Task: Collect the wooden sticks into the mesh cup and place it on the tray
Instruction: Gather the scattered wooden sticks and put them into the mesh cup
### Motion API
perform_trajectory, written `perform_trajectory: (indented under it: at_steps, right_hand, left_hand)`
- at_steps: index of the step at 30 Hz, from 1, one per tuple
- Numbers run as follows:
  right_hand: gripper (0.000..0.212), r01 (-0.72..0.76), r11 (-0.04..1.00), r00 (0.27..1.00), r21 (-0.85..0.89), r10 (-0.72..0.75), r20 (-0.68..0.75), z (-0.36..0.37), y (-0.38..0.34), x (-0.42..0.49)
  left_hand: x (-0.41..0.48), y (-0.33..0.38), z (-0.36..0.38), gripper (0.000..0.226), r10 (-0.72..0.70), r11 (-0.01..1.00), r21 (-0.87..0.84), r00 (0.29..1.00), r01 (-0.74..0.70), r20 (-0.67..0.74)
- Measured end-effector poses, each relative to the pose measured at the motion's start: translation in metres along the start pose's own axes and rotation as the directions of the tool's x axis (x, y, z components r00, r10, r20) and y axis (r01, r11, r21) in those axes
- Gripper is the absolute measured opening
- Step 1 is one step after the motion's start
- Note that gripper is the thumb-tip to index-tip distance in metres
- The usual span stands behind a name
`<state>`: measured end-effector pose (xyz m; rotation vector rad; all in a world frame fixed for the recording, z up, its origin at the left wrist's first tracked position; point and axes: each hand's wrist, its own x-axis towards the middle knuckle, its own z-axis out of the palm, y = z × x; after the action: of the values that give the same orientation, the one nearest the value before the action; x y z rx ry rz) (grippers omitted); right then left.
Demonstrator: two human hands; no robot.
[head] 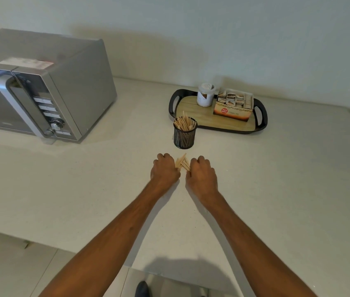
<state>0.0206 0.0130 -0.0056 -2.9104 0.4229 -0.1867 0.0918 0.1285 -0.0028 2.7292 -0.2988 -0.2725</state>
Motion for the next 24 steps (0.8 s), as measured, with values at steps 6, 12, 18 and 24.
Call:
perform_trajectory:
  at_steps: [6, 12, 18, 24]
  right_hand:
    - [0.031, -0.085, 0.991, 0.995, 0.107, 0.079, 0.056, -0.005, -0.004, 0.007]
    - [0.011, -0.164, 0.948, 0.986, 0.272, 0.147, 0.081, -0.010, 0.013, 0.016]
    - [0.022, -0.241, 0.847, 0.970, 0.474, 0.211, 0.118, -0.015, 0.028, 0.024]
    - [0.012, -0.280, 0.663, 0.960, 0.695, 0.216, 0.181, -0.025, 0.035, 0.033]
  left_hand:
    - [0.004, 0.000, -0.002, 0.037, -0.010, 0.996, -0.084, 0.999, 0.013, 0.031]
    - [0.007, -0.010, -0.008, 0.037, -0.044, 0.960, -0.274, 0.999, 0.049, 0.025]
    - [0.009, -0.012, -0.019, 0.024, 0.001, 0.910, -0.414, 0.998, -0.024, -0.056]
    - [0.007, -0.007, -0.032, 0.025, 0.006, 0.817, -0.569, 0.989, -0.089, -0.145]
